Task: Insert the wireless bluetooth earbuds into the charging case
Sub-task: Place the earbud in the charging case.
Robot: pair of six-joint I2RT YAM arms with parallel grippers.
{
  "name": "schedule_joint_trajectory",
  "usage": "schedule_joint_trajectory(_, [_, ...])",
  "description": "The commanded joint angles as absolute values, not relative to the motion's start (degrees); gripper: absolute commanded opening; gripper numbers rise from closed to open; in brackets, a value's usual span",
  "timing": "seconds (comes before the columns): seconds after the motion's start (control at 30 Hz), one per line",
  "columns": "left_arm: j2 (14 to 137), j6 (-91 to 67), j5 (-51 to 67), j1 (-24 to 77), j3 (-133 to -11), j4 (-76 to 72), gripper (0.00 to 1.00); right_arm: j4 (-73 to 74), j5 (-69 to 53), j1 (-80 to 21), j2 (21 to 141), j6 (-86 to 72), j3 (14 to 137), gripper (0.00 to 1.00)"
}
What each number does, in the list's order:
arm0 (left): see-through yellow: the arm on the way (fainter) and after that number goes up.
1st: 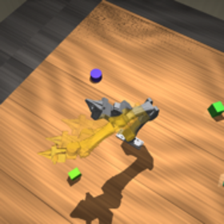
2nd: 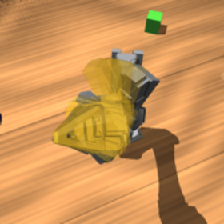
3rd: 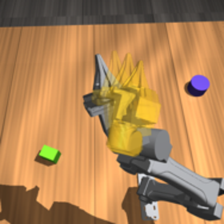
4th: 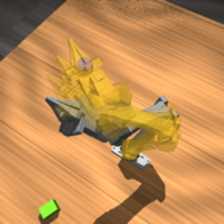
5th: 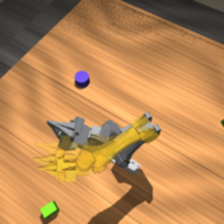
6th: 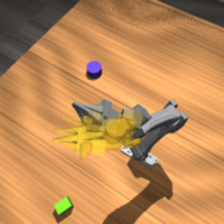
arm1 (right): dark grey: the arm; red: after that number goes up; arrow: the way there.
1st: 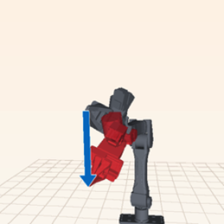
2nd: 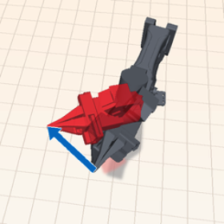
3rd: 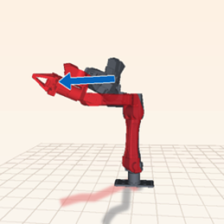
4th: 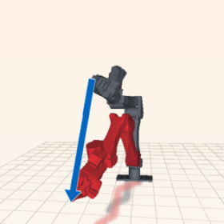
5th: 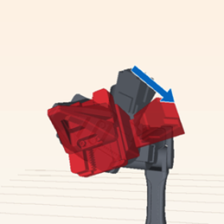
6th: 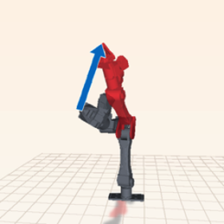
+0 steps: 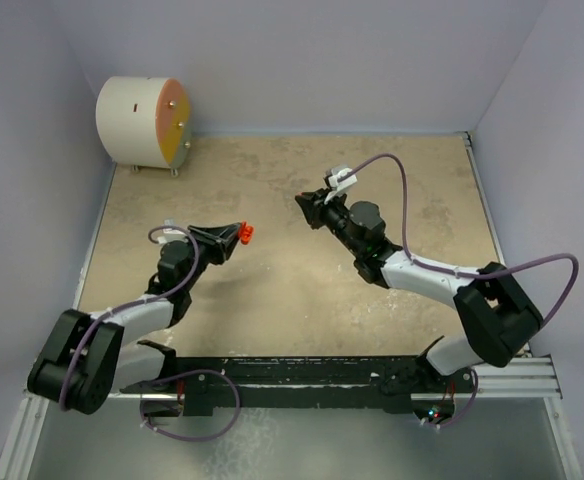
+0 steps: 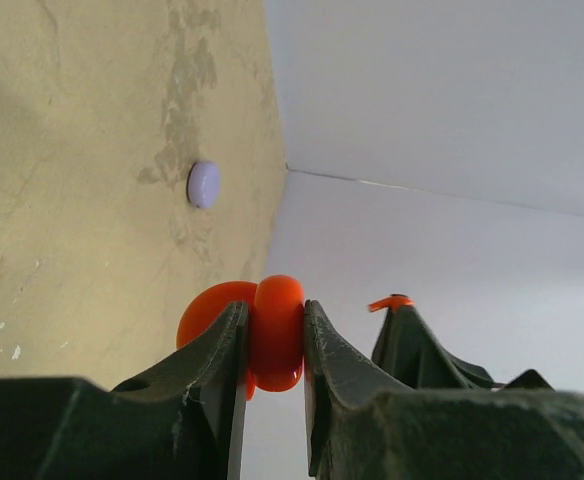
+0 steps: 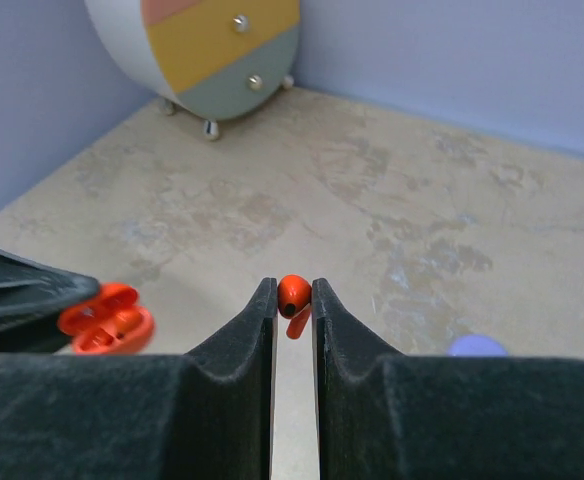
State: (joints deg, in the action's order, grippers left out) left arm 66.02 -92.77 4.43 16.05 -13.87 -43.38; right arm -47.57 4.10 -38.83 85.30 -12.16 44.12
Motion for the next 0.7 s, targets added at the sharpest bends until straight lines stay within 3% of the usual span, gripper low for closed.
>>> schedule_joint_trajectory(0.0, [72.57,-95.66,0.22,20.59,-13.97,-57.79,0.0,-56.78,-0.51,-38.89,82.02,-9.99,41.38,0.0])
schedule_joint_trajectory(0.17, [78.67,-100.11,-0.9,22.57,-14.05,-65.79,0.0,-61.32,-0.74,-39.94,80.52,-7.87,38.22,0.0])
schedule_joint_trajectory(0.67, [85.04,-102.0,-4.68,28.38,-18.46,-68.05,0.0,-69.54,3.96,-48.14,85.91,-2.66,37.9,0.0])
